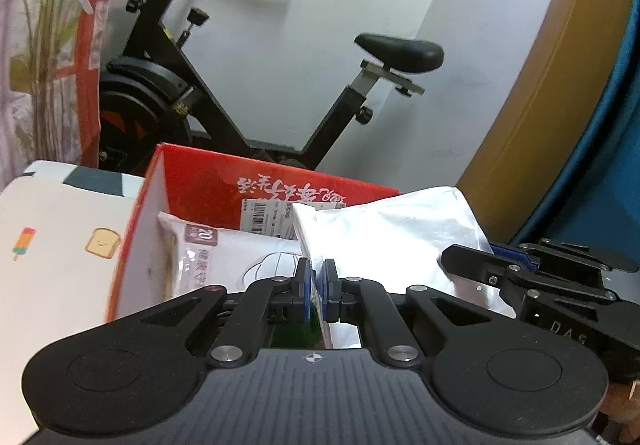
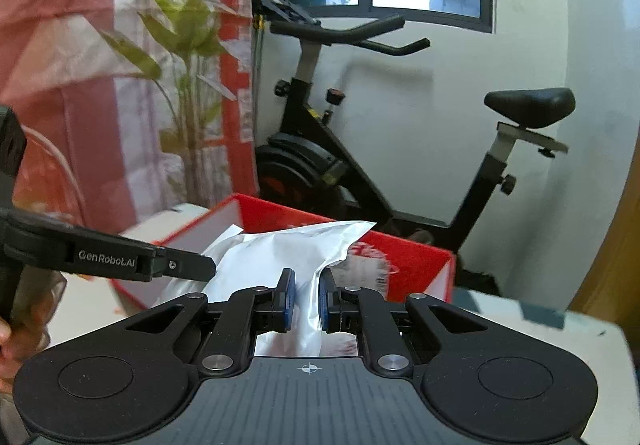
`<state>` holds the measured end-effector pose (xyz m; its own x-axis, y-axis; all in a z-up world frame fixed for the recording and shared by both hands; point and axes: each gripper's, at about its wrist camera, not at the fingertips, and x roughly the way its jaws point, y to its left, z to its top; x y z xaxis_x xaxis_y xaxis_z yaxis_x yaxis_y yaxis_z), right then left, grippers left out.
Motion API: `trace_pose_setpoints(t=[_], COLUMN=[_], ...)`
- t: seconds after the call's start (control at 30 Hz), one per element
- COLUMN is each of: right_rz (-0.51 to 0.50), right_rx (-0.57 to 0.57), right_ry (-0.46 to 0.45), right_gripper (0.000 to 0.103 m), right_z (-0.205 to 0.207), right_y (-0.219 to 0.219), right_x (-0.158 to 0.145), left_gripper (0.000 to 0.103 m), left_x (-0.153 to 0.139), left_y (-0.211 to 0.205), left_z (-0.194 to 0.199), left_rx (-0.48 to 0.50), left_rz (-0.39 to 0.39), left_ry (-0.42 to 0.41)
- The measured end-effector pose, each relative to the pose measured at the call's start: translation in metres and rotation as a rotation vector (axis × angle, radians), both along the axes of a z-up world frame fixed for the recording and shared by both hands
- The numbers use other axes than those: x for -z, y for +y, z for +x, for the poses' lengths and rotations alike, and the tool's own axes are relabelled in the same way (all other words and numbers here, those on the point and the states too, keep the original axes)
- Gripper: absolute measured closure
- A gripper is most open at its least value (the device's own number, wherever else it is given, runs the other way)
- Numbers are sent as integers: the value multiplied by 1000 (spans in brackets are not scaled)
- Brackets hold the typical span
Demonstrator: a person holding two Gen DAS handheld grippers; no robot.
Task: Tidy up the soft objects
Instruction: 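Lift the white foil packet with both grippers over the red box, then lower the foil packet into the box and open both grippers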
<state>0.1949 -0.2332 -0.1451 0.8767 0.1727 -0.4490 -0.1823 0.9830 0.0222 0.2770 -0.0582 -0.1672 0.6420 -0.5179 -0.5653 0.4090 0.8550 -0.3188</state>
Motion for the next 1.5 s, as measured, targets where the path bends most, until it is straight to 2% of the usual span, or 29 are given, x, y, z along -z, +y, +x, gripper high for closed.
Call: trace_pose_setpoints(t=[0.13,0.3,0.53,0.63,0.7,1.07,1.2,1.33,1.47,1.5], right_rz=[-78,-128,-79,-89,-61,-2,-1,-28,-13,-17], right_rx=[18,19,24,12,5,-30,-22,-4,24,36], right_ry=[19,74,176,242,300,551,643,687,713,708], right_gripper=[91,91,91,90,90,89,89,88,79,74], right_z=[23,39,56,69,78,128,139,141,138,136], right_y=[-5,-11,-22,-16,-15,1,3,8,6,6], right_x=[11,33,60,71,77,97,110,115,117,116], left_gripper=[97,97,96,96,96,96,96,95,95,95], left_x=[14,33,44,45,44,53,51,44,37,35], left_y=[-19,-30,-30,-24,-24,-17,-14,-9,-7,-6], left_z=[14,31,39,39,40,49,47,44,39,37], left_rx=[18,56,68,64,65,45,36,21,11,7], left_rz=[40,75,140,153,164,167,166,156,160,165], left_ry=[39,101,118,117,113,158,137,113,95,89])
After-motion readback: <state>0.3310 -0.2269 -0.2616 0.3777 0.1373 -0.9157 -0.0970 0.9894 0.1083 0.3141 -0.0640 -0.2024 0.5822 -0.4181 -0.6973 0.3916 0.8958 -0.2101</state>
